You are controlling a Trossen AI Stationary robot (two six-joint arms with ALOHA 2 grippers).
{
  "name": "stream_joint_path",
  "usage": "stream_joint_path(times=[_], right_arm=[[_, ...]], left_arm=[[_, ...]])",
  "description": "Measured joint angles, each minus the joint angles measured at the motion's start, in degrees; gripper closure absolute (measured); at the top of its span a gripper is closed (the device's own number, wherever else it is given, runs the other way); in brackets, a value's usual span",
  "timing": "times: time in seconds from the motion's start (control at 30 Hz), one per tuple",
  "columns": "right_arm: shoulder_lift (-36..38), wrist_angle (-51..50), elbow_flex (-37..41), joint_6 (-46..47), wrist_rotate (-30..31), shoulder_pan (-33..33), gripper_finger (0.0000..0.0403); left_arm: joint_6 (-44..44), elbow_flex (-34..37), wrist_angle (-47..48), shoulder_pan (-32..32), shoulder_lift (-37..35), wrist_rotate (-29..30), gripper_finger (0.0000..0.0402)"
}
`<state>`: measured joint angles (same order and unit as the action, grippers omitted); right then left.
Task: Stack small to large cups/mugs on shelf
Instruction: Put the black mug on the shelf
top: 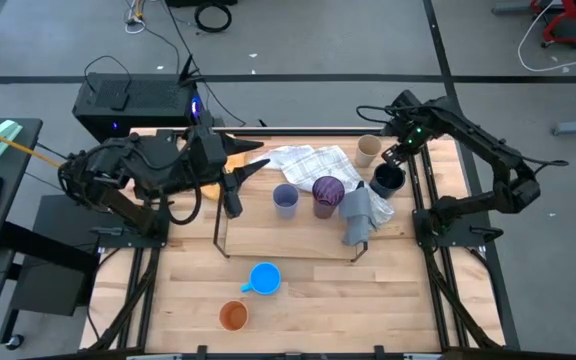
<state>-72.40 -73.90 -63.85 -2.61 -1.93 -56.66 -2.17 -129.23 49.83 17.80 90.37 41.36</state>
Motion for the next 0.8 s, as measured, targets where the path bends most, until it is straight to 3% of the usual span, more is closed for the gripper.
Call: stream_joint_path(times=[0.8], right_arm=[[-1.4,6.9,8.8,-1.9,-2.9,-2.3,0.0263]], left_arm=[[0.0,0.0,1.2,-1.2,0.0,2.5,0.0256]])
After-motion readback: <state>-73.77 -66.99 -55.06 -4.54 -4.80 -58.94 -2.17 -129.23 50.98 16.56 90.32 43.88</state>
